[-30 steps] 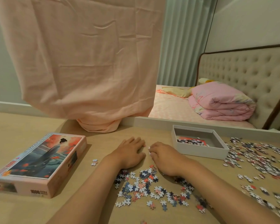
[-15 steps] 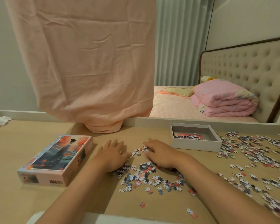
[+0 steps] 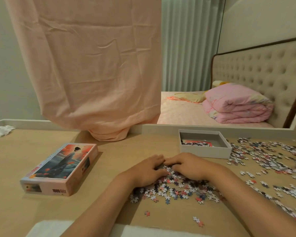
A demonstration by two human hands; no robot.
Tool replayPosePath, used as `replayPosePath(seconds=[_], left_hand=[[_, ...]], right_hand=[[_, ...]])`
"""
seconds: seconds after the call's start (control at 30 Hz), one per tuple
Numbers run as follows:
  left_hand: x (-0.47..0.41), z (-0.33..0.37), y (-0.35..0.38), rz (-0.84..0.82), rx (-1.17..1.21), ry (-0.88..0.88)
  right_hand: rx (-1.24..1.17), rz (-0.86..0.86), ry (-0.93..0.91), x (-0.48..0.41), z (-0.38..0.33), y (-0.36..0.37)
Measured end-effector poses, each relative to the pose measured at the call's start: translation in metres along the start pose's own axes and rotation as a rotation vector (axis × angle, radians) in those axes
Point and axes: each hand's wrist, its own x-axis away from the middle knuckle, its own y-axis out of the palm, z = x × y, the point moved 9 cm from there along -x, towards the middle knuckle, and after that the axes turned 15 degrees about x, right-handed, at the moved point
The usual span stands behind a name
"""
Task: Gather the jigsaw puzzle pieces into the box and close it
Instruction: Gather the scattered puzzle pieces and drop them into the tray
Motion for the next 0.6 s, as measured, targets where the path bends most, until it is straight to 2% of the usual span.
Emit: replayPosePath(seconds=[0.13,0.2,0.23,0.3,0.37,0.43,0.5,0.6], left_hand=[[-0.001,0.016,0.0,0.061,0.154,0.08],[0.003,0.016,-0.009,0.106,0.199,0.105],[0.005,0.016,-0.015,0.125,0.183,0.113],[0.007,0.011,-0.022,0.138,-0.016,0.096],[0.008,0.004,-0.02,0.091,-0.238,0.014],[0.006,0.005,-0.009,0.032,-0.343,-0.017],[-0.001,0.014,-0.001,0.044,-0.367,0.037],[-0.009,0.028,0.001,0.11,-0.251,0.132]], right_hand=[[-0.188,0.178,0.08,0.015,0.024,-0.023],[-0.202,0.238,0.107,0.015,0.035,-0.032],[-0.183,0.227,0.108,0.015,0.037,-0.035],[-0.073,0.114,0.11,0.016,0.039,-0.029],[0.109,-0.057,0.145,0.018,0.044,-0.015],[0.256,-0.16,0.177,0.021,0.046,-0.005],[0.268,-0.145,0.177,0.018,0.043,-0.004],[0.161,-0.061,0.144,0.012,0.038,-0.006]])
